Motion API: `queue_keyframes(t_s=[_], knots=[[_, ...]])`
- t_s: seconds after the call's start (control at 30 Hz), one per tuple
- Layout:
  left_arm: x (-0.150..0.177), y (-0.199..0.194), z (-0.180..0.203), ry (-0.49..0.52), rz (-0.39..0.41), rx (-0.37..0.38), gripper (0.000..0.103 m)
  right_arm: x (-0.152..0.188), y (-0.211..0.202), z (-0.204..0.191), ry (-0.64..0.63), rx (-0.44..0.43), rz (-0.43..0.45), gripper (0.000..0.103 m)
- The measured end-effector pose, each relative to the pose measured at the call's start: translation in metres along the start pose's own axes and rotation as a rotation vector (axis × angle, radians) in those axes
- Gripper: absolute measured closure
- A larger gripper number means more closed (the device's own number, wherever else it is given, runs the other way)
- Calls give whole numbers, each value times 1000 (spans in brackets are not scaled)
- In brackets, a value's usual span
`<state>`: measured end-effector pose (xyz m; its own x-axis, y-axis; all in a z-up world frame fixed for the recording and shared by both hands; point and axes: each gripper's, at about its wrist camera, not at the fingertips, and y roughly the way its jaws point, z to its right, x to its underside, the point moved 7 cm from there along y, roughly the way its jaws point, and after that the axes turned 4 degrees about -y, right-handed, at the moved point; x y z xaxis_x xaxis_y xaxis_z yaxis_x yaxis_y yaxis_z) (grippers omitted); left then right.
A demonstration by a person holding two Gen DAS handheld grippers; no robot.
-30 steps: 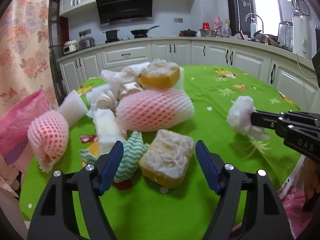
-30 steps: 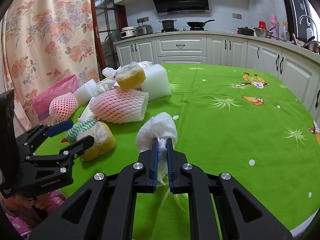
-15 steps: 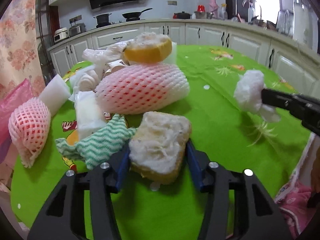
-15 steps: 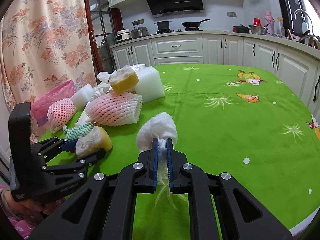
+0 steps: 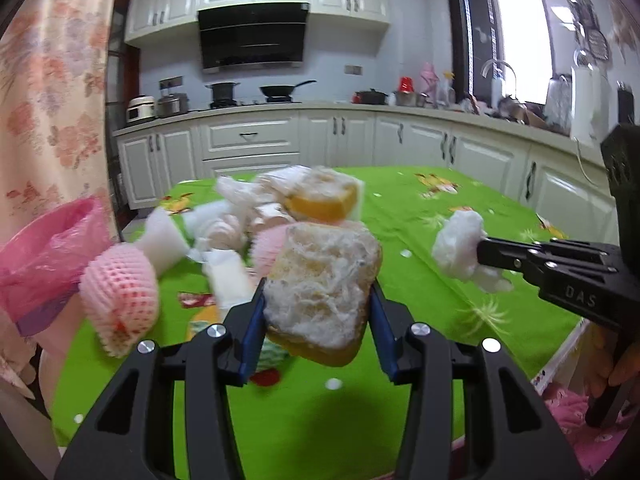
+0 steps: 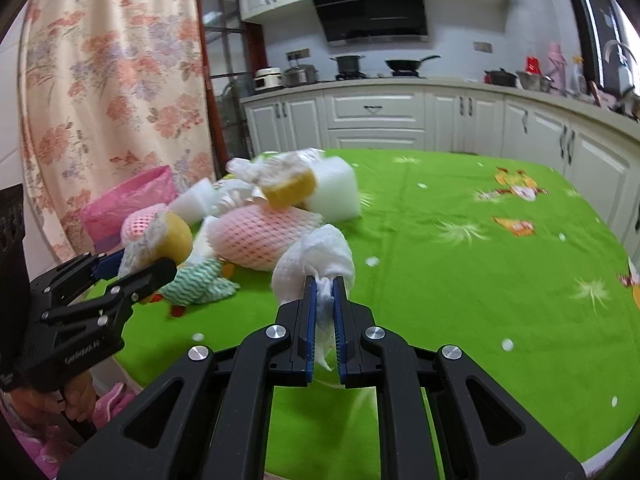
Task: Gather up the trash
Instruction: 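Grasp the yellow-white sponge with the left gripper, then carry the sponge and tissue to the pink bin and release both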
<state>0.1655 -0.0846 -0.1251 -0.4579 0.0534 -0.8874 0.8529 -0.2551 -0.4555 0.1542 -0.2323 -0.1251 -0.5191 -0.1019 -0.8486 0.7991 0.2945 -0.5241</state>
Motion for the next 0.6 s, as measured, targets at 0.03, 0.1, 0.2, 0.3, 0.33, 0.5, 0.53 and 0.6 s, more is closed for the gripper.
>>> queue_keyframes(t_s=[0.03, 0.1, 0.2, 0.3, 0.33, 0.5, 0.53, 0.6], knots=[[-1, -2, -5, -7, 1, -7, 58, -4, 1, -6, -11, -13, 4, 92], [-4, -8, -16, -26, 2, -31, 58, -9, 3, -17, -26, -37, 4, 93], [-5, -19, -35, -51, 9, -68, 58, -16, 11, -37, -69, -78, -5, 93], [-5, -30, -54, -79, 13, -103, 58, -26, 19, -63, -134, -120, -9, 92], [-5, -34, -61, -88, 13, -117, 57, -29, 21, -70, -146, -132, -7, 93], [-13, -56, -103, -146, 37, -206, 58, -57, 35, -117, -202, -224, 10, 92], [-15, -61, -114, -160, 46, -223, 58, -61, 37, -127, -220, -239, 13, 93], [-21, -68, -133, -184, 55, -254, 58, -71, 44, -150, -254, -282, 19, 92]])
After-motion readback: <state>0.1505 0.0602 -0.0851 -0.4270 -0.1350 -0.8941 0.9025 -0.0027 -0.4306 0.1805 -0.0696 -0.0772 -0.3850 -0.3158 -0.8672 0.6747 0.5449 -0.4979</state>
